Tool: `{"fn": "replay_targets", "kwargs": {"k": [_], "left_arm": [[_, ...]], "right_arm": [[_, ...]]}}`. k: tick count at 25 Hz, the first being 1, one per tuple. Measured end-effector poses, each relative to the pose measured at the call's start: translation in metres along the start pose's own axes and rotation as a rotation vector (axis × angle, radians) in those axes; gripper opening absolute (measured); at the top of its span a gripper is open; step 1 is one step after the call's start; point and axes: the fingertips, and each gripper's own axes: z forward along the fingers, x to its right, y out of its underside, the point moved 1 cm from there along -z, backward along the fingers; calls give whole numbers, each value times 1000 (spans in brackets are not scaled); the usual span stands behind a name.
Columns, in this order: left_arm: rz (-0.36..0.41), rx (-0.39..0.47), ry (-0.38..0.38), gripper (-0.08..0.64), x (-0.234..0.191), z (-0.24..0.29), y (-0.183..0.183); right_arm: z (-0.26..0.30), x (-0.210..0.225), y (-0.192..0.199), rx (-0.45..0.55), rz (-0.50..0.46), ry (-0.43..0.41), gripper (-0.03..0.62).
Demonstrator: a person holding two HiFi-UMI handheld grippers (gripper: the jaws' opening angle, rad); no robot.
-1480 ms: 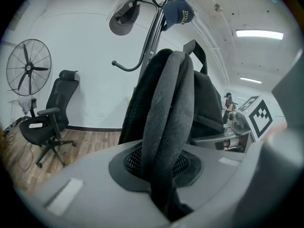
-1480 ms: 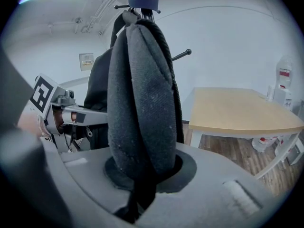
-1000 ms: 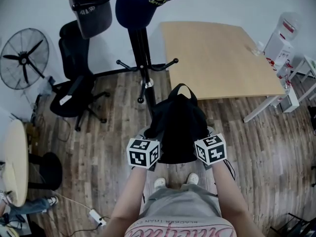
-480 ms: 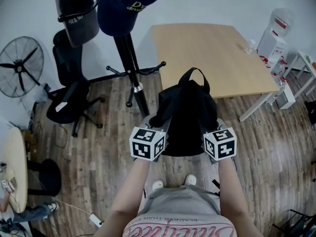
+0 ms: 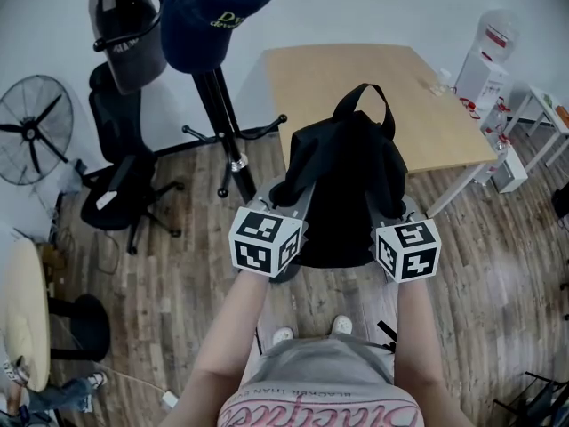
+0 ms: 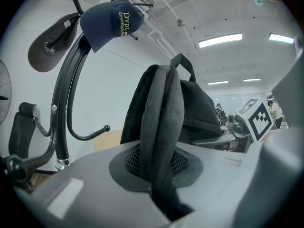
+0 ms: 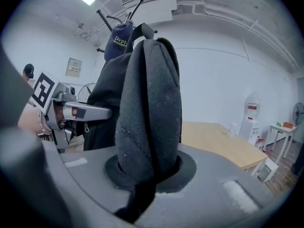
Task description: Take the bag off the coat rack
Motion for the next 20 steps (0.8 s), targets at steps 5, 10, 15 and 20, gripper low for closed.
{"fn": "replay_targets", "kwargs": {"k": [5,10,15,20], "left_arm": [[44,63,5,66,7,3,-26],[76,112,15,66,13,3,-45],[85,135,24,66,14,4,-55],[88,147,24,66,17,2,-59]], "right_arm": [[-10,9,-23,52,-29,42,37],[-19,15,-39,89,-39,80,37],[-23,17,-48,111,-44,91,35],[-26,18,-50,120,-39,95,35]]}}
